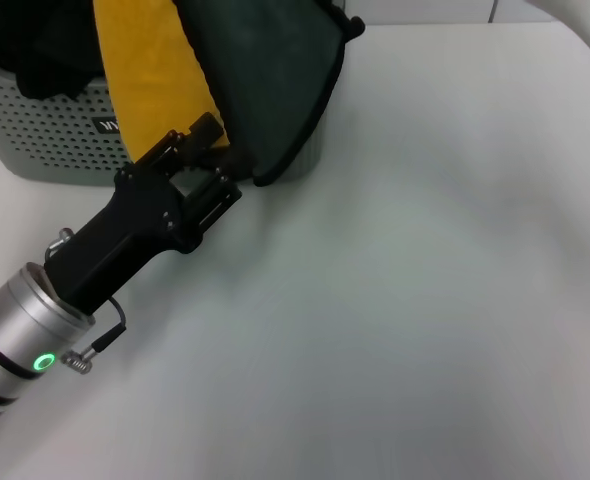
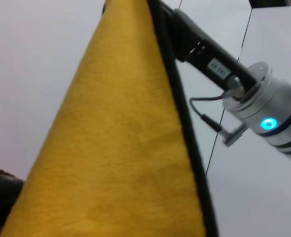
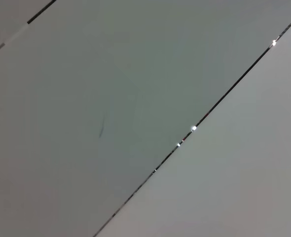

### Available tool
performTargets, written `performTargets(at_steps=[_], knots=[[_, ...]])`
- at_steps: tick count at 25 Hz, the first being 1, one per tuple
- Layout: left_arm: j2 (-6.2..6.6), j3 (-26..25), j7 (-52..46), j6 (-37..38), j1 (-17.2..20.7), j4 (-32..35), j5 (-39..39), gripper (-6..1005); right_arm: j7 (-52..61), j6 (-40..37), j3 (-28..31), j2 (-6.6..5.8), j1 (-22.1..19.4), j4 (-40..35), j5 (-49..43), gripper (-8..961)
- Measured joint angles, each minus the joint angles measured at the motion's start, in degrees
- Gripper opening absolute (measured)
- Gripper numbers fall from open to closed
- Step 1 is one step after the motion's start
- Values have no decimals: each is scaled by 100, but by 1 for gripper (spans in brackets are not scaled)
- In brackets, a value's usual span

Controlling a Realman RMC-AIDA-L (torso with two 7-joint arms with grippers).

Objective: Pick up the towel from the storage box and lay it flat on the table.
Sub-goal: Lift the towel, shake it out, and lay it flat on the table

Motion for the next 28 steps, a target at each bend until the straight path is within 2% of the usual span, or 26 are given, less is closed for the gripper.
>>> performTargets(at_steps=[12,21,28], knots=[[0,-28,33,-29,-119,7,-47,580,28,35,30,0,75,-2,36,19],[0,-14,52,-498,-175,0,-449,580,136,235,74,0,448,225,146,19],[0,-11,54,-875,-169,-12,-781,580,150,266,82,0,512,269,239,20]])
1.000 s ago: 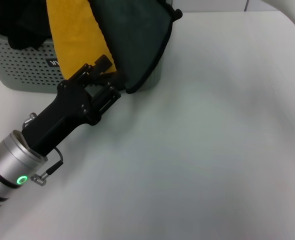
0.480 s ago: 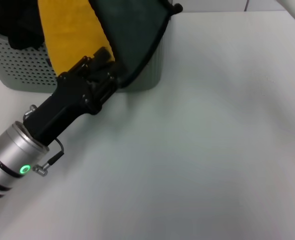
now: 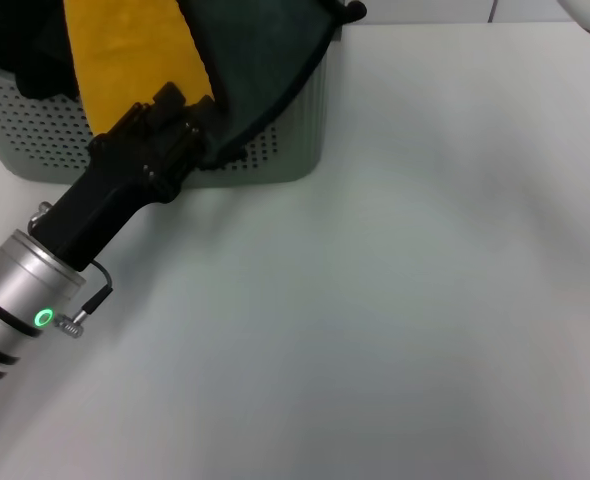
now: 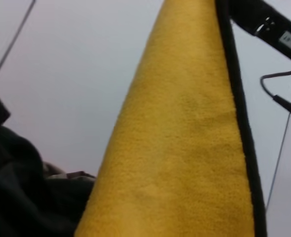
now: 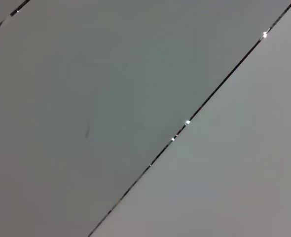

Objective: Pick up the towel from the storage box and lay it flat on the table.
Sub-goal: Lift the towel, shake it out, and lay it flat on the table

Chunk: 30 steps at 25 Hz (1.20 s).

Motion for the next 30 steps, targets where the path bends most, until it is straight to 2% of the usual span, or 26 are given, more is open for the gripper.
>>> performTargets(at_steps=[7,12,15,21,27,30], knots=[[0,3,-32,84,-11,1,21,579,0,105,21,0,48,27,36,20],[0,27,-34,729,156,72,38,579,0,111,32,0,55,57,39,21],[0,168,-24,871,185,75,40,579,0,117,47,0,131,129,43,21],[0,230,1,629,84,18,-18,579,-2,125,42,0,437,350,238,21],[0,231,-46,62,-146,12,-81,579,-5,115,50,0,464,383,259,22],[0,231,-47,51,-167,22,-90,579,-6,117,50,0,465,384,259,22]])
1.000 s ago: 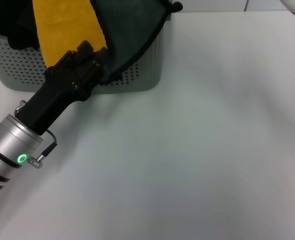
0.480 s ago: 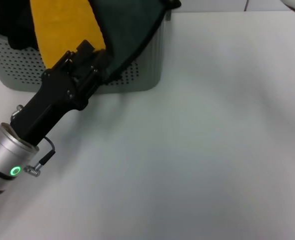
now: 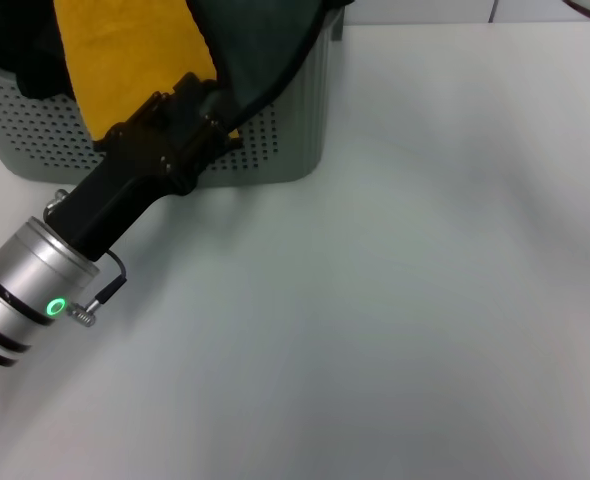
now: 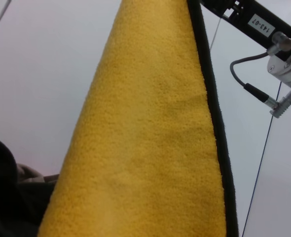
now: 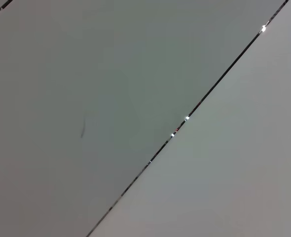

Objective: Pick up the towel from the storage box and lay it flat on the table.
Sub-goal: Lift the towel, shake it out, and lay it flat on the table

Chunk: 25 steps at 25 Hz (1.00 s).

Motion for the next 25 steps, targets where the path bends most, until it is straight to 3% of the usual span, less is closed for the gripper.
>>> performTargets(at_steps=[15,25], knots=[[0,0,-6,568,124,-1,14,578,-8,-1,204,0,-182,16,76,23],[0,0,-6,540,116,-6,-2,578,-16,-35,99,-1,-295,-217,202,24]])
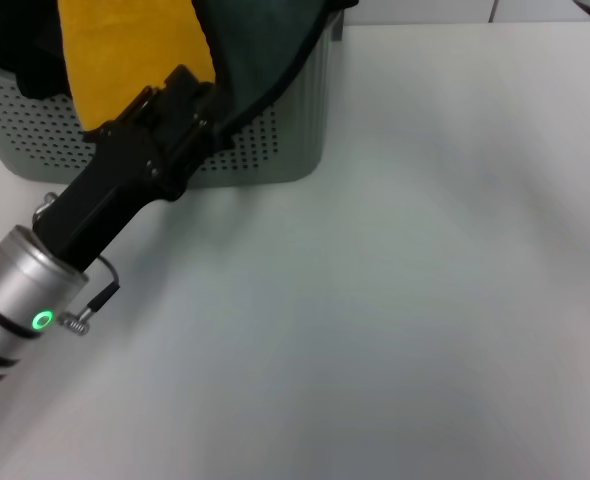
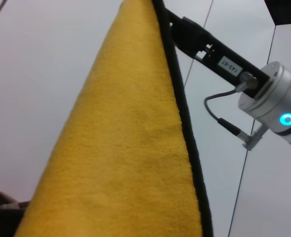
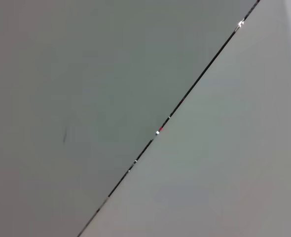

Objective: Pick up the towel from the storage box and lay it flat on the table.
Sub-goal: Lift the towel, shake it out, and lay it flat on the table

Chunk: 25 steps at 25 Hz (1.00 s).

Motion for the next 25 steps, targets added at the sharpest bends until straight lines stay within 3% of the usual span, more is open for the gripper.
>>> performTargets(at_steps=[7,13,25], knots=[[0,316,-241,398,261,30,77,580,-97,-227,76,1,-585,-569,-42,24],[0,856,-459,550,324,48,77,580,-128,-317,92,1,-606,-569,-39,25],[0,889,-527,370,96,41,34,579,-73,-695,-71,0,-724,-795,5,25]])
